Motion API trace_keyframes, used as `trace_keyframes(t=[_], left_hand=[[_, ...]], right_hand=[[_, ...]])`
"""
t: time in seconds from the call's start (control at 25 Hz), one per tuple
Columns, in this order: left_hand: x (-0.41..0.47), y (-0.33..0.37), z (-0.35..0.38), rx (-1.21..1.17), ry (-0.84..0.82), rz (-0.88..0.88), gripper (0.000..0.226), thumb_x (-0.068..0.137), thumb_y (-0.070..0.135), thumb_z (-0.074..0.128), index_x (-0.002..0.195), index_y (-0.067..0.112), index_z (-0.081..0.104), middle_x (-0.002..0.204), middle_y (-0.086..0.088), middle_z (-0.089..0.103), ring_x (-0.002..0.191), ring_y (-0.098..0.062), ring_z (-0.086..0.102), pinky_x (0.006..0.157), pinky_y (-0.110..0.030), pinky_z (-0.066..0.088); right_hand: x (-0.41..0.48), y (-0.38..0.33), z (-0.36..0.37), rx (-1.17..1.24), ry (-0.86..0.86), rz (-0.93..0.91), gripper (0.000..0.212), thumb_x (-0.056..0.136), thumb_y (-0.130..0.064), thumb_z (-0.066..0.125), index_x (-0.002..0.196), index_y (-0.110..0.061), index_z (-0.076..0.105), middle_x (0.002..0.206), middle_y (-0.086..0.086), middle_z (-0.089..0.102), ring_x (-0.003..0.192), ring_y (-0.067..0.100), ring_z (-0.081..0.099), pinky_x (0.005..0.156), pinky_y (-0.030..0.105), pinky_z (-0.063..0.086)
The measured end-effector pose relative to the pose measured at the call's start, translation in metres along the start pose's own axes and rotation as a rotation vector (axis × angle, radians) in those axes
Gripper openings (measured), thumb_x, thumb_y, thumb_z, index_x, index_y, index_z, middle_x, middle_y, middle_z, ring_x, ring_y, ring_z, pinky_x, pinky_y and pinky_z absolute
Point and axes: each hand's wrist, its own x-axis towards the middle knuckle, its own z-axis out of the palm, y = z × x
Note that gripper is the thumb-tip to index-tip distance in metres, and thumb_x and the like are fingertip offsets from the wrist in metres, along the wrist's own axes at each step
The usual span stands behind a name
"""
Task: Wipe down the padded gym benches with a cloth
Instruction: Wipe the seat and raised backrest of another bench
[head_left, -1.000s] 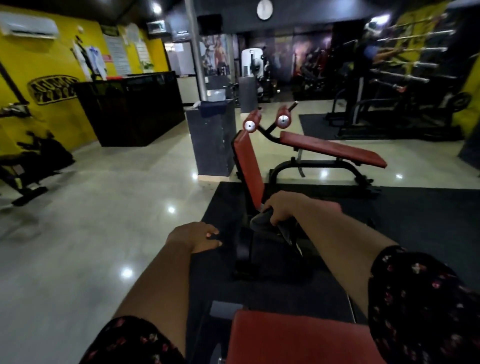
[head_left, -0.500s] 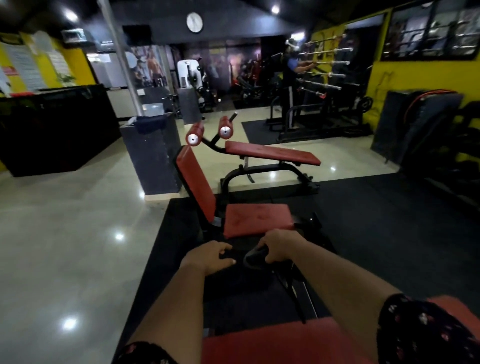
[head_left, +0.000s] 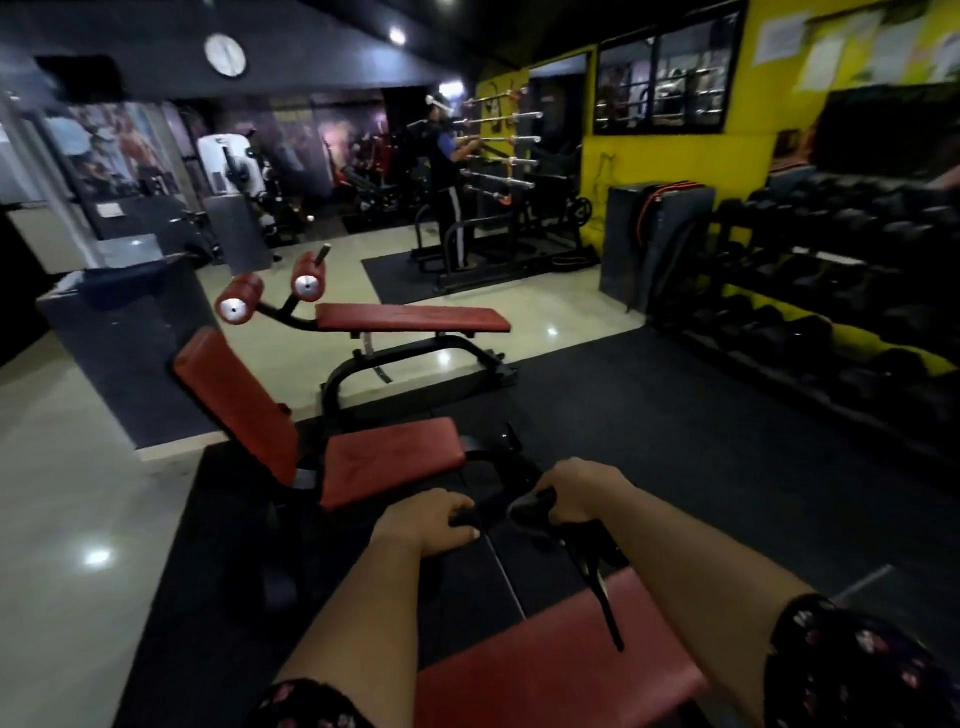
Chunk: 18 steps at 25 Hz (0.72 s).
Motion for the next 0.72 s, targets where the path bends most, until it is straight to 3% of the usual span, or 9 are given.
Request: trace_keyframes(t=[0.16, 0.44, 0.72], left_hand=[[0.038, 0.094, 0.014, 0.013, 0.0, 0.101, 0.054, 0.091, 0.052, 0.058, 0.142, 0.038, 0.046, 0.134, 0.007, 0.053, 0.122, -0.013, 0.053, 0.1, -0.03, 0.044], [0.089, 0.222, 0.043, 0.005, -0.056, 0.254, 0.053, 0.092, 0.049, 0.059, 0.142, 0.036, 0.046, 0.13, 0.007, 0.056, 0.118, -0.011, 0.055, 0.101, -0.034, 0.045], [0.119, 0.314, 0.06, 0.108, -0.059, 0.455, 0.048, 0.094, 0.05, 0.055, 0.139, 0.035, 0.05, 0.128, 0.009, 0.058, 0.114, -0.01, 0.056, 0.096, -0.034, 0.048]], right_hand=[[-0.033, 0.096, 0.007, 0.009, 0.016, 0.082, 0.052, 0.083, -0.033, 0.062, 0.134, -0.037, 0.054, 0.13, -0.003, 0.057, 0.113, 0.026, 0.057, 0.078, 0.035, 0.048], [-0.102, 0.239, 0.023, -0.004, 0.007, 0.28, 0.041, 0.082, -0.03, 0.062, 0.122, -0.036, 0.059, 0.111, -0.004, 0.061, 0.094, 0.022, 0.058, 0.074, 0.038, 0.05], [-0.153, 0.316, 0.051, 0.027, 0.001, 0.404, 0.043, 0.086, -0.038, 0.059, 0.129, -0.04, 0.055, 0.122, -0.004, 0.058, 0.107, 0.024, 0.058, 0.077, 0.037, 0.049]])
